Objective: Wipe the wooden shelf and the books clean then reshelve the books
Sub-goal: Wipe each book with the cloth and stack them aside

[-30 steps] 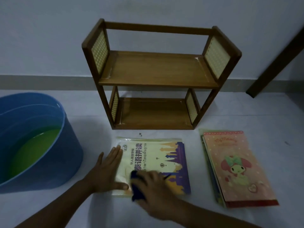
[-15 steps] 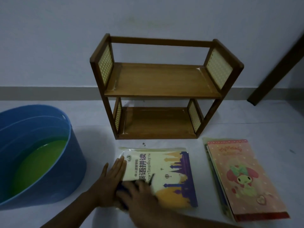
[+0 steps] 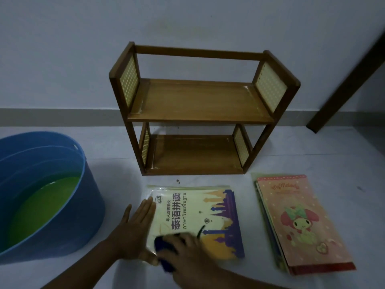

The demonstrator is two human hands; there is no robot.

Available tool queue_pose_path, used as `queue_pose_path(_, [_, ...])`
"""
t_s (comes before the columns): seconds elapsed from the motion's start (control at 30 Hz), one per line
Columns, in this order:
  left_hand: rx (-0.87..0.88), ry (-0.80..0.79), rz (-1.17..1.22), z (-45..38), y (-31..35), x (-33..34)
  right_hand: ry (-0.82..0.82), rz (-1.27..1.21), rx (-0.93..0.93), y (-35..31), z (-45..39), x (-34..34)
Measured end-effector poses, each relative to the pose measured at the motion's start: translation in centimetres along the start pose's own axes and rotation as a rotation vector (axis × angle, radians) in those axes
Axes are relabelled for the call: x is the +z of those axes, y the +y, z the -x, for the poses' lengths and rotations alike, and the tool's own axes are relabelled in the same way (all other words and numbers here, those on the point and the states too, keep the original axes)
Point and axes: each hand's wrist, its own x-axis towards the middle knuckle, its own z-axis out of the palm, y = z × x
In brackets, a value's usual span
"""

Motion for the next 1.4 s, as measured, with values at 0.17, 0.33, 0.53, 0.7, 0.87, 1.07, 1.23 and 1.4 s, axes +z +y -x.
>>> queue_pose_path(0.17, [-0.001,0.014,-0.011,0.1,0.0,0.3,0.027,-0.001,0.175,5.8,1.7,-1.7])
queue_pose_path(0.33, [0.039,0.084,-0.01,-0.1,0.5,-0.1,0.113,0.015,0.649,12.2,5.2,-4.5])
queue_pose_path(0.53, [0.303,0.091,-0.225,-0.1,5.9,3.3,0.092,0.06,0.869,14.4,5.7,-3.7])
queue_pose_path(0.7, [0.342,0.266,-0.392,-0.9,5.8,4.4,0.054,-0.276,0.957,15.9,5.6,-5.5])
queue_pose_path(0.87, [0.531,0.49,-0.327,0.0,6.2,-0.1,0.207,-0.764,1.033,16.2,6.0,-8.2])
queue_pose_path(1.07, [0.323,0.522,0.123,1.5,8.3,-12.3,0.646,-0.706,1.151,13.9,5.7,-9.8])
queue_pose_path(1.23, [0.208,0.337,0.805,1.5,8.7,-14.3,0.534,-1.299,1.012,10.8,3.3,-11.6])
queue_pose_path(1.4, [-0.069,0.175,1.052,1.3,6.5,-9.2,0.51,-1.237,1.069,12.1,2.5,-11.2])
